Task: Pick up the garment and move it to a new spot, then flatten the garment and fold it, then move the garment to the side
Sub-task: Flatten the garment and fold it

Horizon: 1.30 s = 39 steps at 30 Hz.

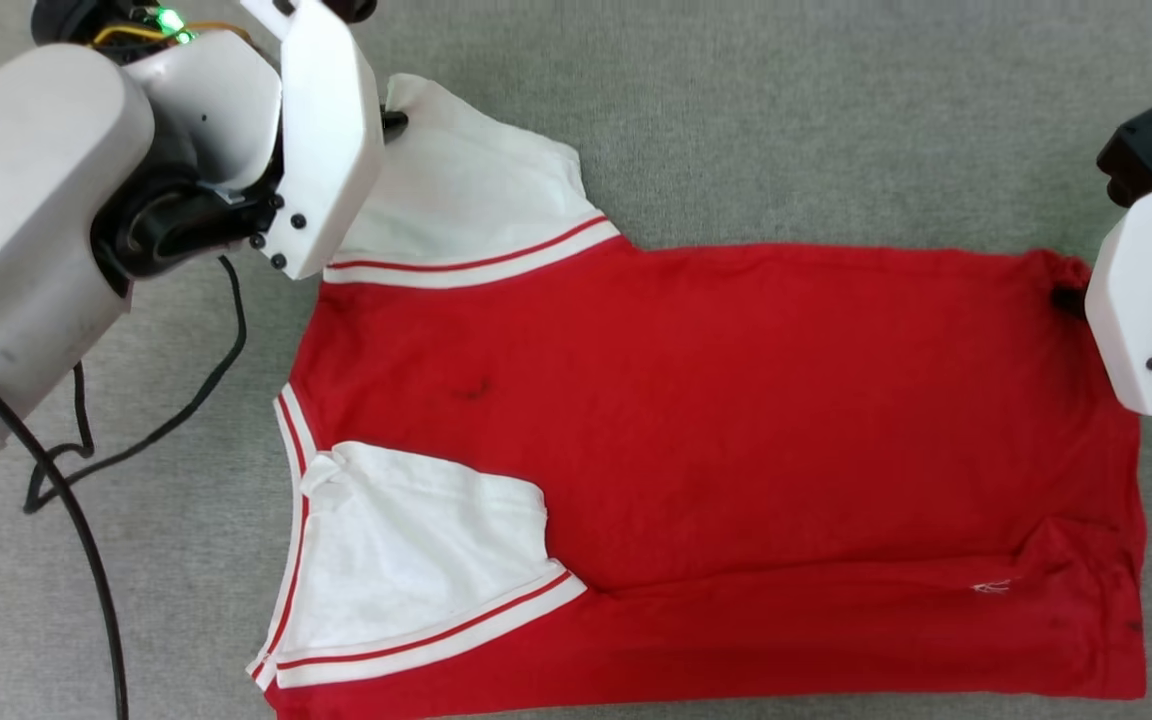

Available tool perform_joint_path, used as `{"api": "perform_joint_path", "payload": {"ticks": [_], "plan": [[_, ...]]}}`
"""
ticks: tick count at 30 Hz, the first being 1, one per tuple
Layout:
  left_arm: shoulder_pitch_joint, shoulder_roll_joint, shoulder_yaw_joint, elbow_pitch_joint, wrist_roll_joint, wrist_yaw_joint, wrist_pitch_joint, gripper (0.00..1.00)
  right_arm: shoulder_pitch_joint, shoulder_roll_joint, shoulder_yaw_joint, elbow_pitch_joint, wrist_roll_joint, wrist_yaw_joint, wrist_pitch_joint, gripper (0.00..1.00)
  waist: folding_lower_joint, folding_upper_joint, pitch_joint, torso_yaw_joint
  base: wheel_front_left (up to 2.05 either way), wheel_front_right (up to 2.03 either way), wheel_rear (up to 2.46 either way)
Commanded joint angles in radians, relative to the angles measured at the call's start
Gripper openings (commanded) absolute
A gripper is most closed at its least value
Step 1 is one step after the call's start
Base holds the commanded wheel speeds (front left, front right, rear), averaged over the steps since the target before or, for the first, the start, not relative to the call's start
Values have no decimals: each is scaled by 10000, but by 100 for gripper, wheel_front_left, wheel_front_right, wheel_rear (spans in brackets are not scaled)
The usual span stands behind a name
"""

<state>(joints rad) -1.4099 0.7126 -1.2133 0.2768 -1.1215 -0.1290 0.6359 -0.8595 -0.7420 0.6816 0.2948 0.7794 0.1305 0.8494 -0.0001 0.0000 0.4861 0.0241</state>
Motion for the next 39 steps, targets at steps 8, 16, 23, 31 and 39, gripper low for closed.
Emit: {"api": "perform_joint_path", "payload": {"ticks": [8,16,23,31,39], "plan": [[1008,524,-277,-691,-128,-12,-962,0,637,-388,362,14,598,0,-1645,0,1,0,-1603,123,0,0,0],[2642,1583,-454,-2027,-252,150,-1579,0,2003,-937,583,-381,1012,0,-2720,0,1,0,-2885,236,0,0,0],[4358,2419,-580,-3235,-366,757,-1860,0,3431,-1345,450,-779,1215,0,-3345,0,1,0,-3578,294,0,0,0],[6264,2720,-635,-3672,-417,1292,-2278,0,4859,-1347,167,-1076,1232,0,-3682,0,1,0,-3594,287,0,0,0],[7768,2008,-653,-2566,-440,1154,-2627,0,5693,-768,278,-465,947,0,-3598,0,1,0,-3230,221,0,0,0]]}}
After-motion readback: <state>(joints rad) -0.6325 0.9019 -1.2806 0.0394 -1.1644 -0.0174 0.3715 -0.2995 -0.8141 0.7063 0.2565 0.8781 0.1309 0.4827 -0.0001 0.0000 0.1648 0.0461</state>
